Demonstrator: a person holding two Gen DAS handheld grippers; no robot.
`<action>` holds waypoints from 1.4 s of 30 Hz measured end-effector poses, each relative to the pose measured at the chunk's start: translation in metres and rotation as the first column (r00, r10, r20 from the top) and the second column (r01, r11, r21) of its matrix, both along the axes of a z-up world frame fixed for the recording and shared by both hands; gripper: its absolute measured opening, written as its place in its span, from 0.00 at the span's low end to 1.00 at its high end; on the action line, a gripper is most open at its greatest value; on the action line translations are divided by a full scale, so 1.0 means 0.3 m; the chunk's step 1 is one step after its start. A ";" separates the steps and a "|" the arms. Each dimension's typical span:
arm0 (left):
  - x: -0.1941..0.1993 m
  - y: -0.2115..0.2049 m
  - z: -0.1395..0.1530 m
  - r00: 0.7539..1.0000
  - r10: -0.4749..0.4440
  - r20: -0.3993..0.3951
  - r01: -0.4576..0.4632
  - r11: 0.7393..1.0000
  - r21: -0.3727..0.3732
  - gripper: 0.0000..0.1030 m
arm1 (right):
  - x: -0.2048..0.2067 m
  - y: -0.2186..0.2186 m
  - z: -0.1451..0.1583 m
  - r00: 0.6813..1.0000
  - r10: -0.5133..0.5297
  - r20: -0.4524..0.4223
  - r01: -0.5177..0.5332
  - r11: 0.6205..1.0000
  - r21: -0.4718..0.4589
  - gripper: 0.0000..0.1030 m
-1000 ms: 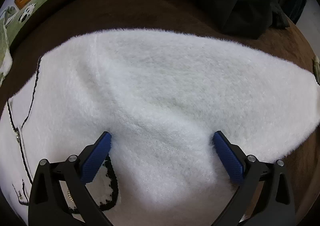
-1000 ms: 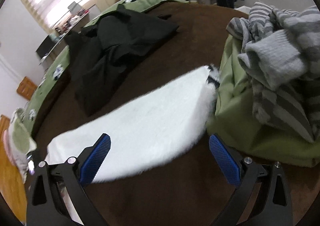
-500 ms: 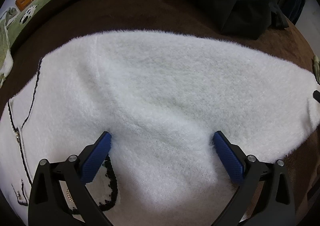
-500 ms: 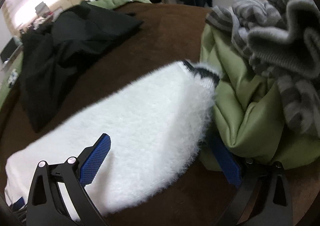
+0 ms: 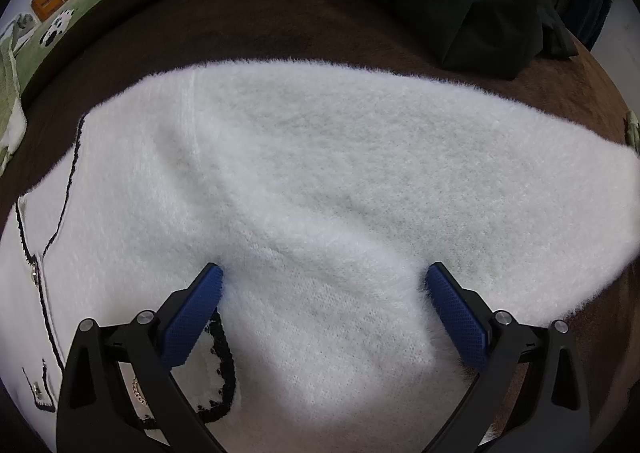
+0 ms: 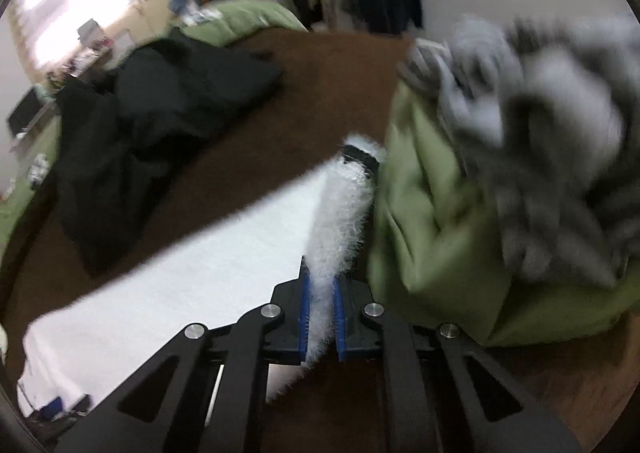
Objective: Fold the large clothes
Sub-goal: 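Grasp the sleeve cuff with the right tool and lift it, then fold the held sleeve across the cardigan body and release with the right tool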
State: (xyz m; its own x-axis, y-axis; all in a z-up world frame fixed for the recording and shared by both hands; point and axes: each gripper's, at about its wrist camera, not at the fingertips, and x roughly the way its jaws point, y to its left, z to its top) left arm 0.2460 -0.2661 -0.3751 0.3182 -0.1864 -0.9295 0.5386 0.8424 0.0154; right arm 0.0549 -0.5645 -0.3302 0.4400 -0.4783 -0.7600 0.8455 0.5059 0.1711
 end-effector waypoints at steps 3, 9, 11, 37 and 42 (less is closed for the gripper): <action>0.001 -0.002 0.000 1.000 0.011 -0.001 -0.011 1.000 0.006 0.95 | 0.051 0.009 0.053 0.998 0.060 0.006 -0.060 0.998 -0.008 0.10; 0.001 -0.010 0.011 1.000 0.023 -0.013 -0.023 1.000 0.018 0.95 | 0.119 0.016 0.116 0.993 0.115 0.031 -0.115 0.993 -0.008 0.10; -0.001 -0.012 0.014 1.000 0.025 -0.014 -0.025 0.999 0.021 0.95 | 0.135 0.050 0.159 0.987 0.156 0.047 -0.155 0.988 -0.021 0.09; -0.106 0.735 0.428 0.927 0.359 0.104 -0.361 0.933 -0.004 0.94 | 0.402 0.928 0.797 0.662 0.719 0.212 -0.661 0.693 -0.287 0.09; -0.172 1.003 0.422 0.867 0.482 0.123 -0.487 0.874 0.007 0.94 | 0.442 1.163 0.751 0.579 0.792 0.192 -0.743 0.610 -0.274 0.09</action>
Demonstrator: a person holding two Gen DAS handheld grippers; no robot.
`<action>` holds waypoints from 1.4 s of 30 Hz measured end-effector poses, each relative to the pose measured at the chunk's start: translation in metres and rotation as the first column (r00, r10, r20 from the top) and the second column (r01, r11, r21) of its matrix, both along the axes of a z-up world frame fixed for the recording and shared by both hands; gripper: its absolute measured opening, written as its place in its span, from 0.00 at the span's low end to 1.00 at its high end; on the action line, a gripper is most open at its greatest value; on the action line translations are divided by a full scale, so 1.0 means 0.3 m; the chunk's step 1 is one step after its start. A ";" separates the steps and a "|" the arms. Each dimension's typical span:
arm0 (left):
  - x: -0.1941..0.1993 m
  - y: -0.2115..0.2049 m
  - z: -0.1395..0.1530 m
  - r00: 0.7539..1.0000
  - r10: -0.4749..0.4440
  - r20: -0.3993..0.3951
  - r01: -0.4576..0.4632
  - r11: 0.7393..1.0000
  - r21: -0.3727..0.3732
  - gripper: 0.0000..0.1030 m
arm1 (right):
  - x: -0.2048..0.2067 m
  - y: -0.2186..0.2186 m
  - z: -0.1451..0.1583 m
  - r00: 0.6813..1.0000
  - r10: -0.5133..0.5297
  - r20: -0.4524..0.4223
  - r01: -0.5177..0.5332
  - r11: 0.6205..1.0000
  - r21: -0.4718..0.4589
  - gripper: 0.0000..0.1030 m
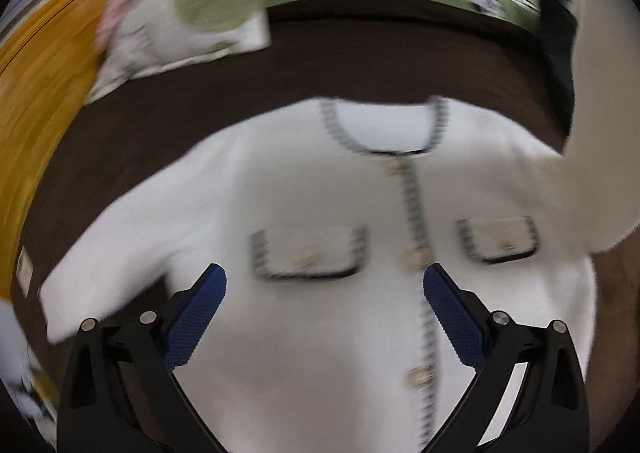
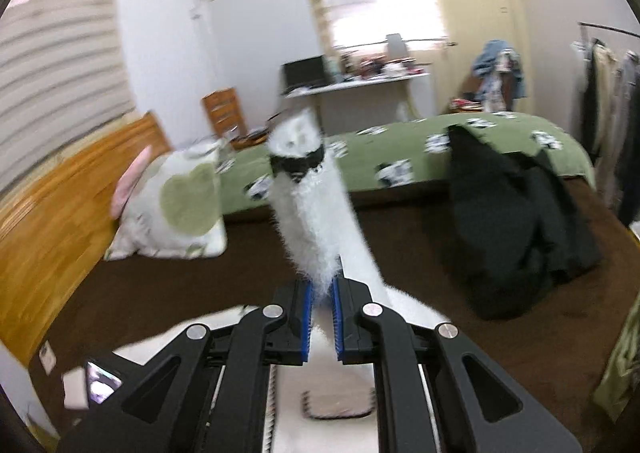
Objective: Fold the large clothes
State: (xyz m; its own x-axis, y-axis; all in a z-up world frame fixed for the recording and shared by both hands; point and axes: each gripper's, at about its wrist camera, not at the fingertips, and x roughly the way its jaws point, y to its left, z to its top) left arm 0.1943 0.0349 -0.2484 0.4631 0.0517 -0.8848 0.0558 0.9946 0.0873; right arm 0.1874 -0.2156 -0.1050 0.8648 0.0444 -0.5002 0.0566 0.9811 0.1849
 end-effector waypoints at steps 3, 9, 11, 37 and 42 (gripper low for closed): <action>-0.057 0.141 -0.028 0.997 0.080 0.000 -0.080 0.997 0.007 0.94 | 0.014 0.170 -0.098 0.996 0.081 -0.039 -0.084 0.993 -0.084 0.09; -0.179 0.329 -0.122 0.970 0.237 -0.048 -0.237 0.971 -0.003 0.94 | 0.053 0.418 -0.364 0.963 0.200 -0.180 -0.222 0.968 -0.113 0.09; -0.210 0.385 -0.159 0.962 0.265 -0.064 -0.265 0.964 0.003 0.94 | 0.064 0.505 -0.485 0.943 0.234 -0.236 -0.269 0.955 -0.128 0.09; -0.260 0.498 -0.108 0.936 0.341 -0.085 -0.343 0.939 -0.010 0.94 | 0.018 0.667 -0.815 0.832 0.386 -0.399 -0.458 0.883 -0.101 0.77; -0.194 0.390 0.029 0.963 0.266 -0.047 -0.267 0.963 -0.025 0.94 | 0.014 0.526 -0.639 0.862 0.360 -0.357 -0.405 0.912 -0.058 0.77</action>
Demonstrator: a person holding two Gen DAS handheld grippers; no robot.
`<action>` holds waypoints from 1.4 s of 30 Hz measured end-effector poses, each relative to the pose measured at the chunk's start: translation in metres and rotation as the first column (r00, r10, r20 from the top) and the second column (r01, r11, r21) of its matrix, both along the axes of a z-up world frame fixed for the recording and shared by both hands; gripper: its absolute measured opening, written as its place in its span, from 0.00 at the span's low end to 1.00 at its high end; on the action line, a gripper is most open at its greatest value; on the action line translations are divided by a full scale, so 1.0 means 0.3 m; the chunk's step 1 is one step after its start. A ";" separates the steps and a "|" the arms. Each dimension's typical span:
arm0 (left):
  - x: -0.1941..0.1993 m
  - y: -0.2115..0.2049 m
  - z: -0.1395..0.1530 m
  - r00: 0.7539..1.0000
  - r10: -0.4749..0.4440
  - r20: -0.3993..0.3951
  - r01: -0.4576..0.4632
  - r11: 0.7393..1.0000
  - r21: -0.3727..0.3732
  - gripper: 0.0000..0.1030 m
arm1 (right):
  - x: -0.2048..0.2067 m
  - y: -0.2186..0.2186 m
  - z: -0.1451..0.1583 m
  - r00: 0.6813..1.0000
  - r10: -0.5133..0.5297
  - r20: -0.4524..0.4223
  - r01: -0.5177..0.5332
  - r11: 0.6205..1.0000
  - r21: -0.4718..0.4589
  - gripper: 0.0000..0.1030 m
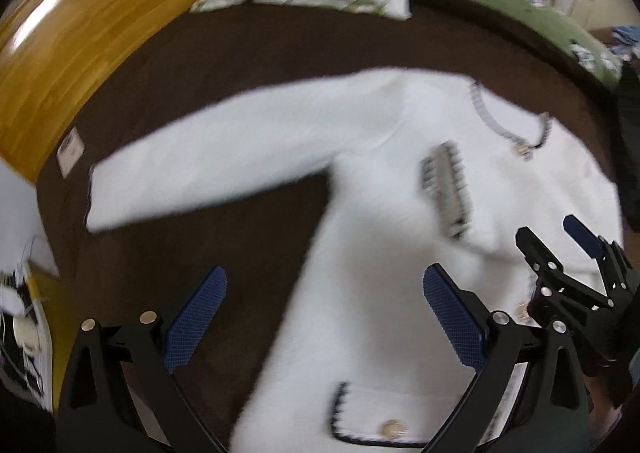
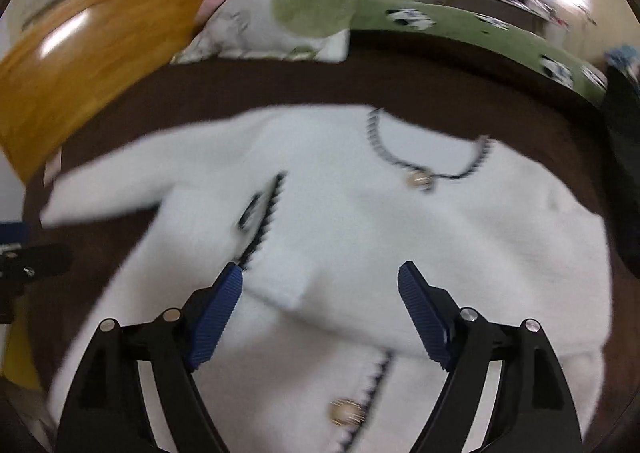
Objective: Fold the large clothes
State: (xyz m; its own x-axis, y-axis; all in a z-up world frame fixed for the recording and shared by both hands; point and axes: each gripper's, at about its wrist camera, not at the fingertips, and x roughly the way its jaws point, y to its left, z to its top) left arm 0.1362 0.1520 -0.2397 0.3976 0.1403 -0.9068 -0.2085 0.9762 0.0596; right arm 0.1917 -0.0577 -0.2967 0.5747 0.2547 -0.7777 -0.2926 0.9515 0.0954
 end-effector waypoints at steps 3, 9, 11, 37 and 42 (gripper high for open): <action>0.059 -0.097 0.043 0.998 -0.066 0.025 0.066 0.998 -0.008 0.94 | 0.033 -0.130 0.058 0.998 -0.066 -0.009 0.066 0.998 0.007 0.77; 0.193 -0.354 -0.026 0.982 -0.182 0.052 0.185 0.981 -0.065 0.94 | 0.126 -0.427 0.068 0.982 -0.190 -0.001 0.190 0.980 -0.067 0.77; 0.241 -0.436 -0.099 0.977 -0.209 0.049 0.213 0.974 -0.079 0.94 | 0.181 -0.547 -0.002 0.973 -0.233 -0.008 0.230 0.966 -0.119 0.77; 0.286 -0.500 -0.407 0.979 -0.204 0.008 0.203 0.970 -0.135 0.94 | 0.295 -0.677 -0.269 0.956 -0.289 -0.051 0.273 0.941 -0.201 0.90; 0.262 -0.412 -0.300 0.989 -0.139 0.046 0.144 0.978 -0.151 0.94 | 0.254 -0.601 -0.159 0.973 -0.231 -0.027 0.222 0.957 -0.185 0.85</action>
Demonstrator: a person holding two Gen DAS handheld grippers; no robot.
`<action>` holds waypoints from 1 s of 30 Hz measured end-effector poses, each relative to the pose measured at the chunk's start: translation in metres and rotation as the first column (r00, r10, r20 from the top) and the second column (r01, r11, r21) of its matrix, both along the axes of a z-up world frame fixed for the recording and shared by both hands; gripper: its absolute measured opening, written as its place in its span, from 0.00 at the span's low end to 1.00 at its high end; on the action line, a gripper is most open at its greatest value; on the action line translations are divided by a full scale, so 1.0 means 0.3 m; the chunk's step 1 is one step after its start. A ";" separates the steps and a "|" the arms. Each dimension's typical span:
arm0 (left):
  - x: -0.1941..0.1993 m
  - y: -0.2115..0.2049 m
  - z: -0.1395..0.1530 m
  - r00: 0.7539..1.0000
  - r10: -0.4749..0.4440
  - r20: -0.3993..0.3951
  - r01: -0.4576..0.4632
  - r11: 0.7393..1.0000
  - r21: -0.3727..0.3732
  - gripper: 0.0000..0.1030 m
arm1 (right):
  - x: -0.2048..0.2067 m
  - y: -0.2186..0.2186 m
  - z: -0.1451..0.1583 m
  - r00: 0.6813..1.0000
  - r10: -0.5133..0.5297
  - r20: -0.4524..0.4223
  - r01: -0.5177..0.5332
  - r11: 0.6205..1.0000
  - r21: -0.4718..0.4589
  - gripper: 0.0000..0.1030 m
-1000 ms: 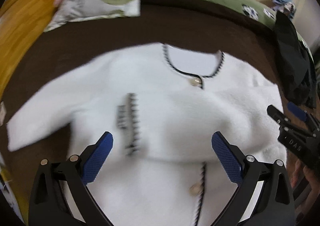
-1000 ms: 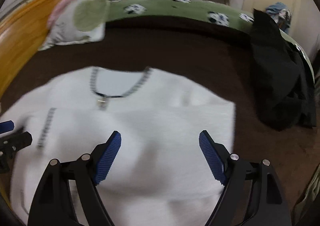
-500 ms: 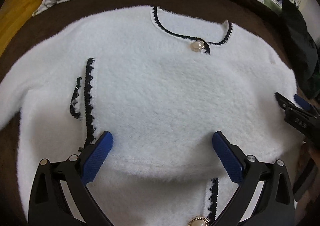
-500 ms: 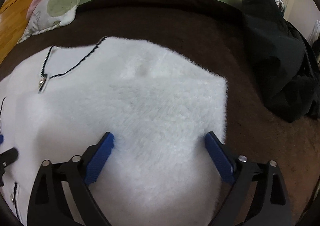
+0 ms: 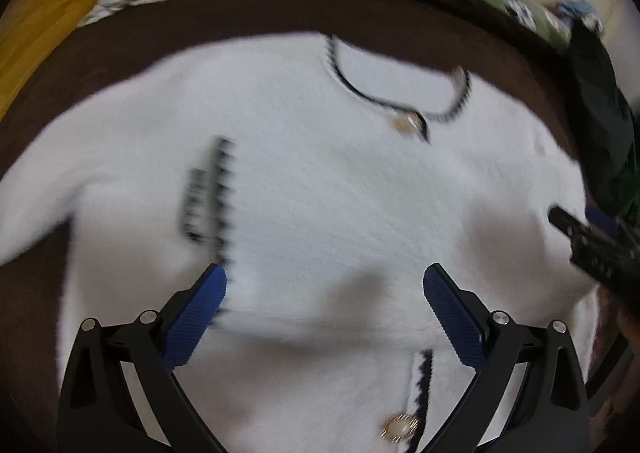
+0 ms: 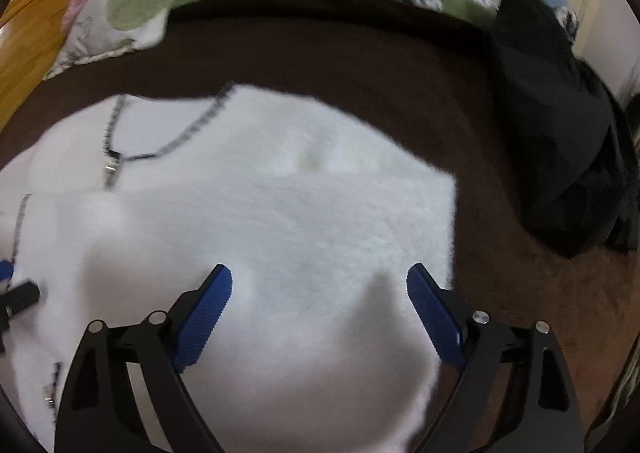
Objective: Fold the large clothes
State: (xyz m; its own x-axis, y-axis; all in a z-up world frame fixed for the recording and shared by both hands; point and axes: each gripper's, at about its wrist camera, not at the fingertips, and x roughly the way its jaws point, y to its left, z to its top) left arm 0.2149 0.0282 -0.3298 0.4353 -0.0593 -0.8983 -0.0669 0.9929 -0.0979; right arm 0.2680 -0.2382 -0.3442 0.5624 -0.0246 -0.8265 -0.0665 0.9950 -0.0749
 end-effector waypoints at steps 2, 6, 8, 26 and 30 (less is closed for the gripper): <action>-0.014 0.070 0.048 0.999 0.038 0.017 -0.038 0.999 -0.010 0.94 | -0.014 0.061 0.062 0.999 0.030 0.022 -0.030 0.999 0.013 0.85; -0.070 0.251 0.139 0.993 0.109 0.042 -0.110 0.994 0.009 0.94 | -0.027 0.210 0.150 0.995 0.086 0.055 -0.089 0.995 0.042 0.86; -0.091 0.365 0.163 0.988 0.144 0.050 -0.146 0.989 0.033 0.94 | -0.033 0.285 0.178 0.991 0.115 0.074 -0.118 0.992 0.044 0.86; -0.394 1.279 0.019 0.834 0.549 0.064 -0.552 0.829 0.088 0.94 | -0.028 0.953 0.100 0.952 0.302 0.057 -0.302 0.953 -0.001 0.87; -0.424 1.388 -0.029 0.798 0.589 0.130 -0.597 0.802 0.025 0.94 | -0.008 1.010 0.098 0.951 0.299 0.077 -0.298 0.954 -0.020 0.92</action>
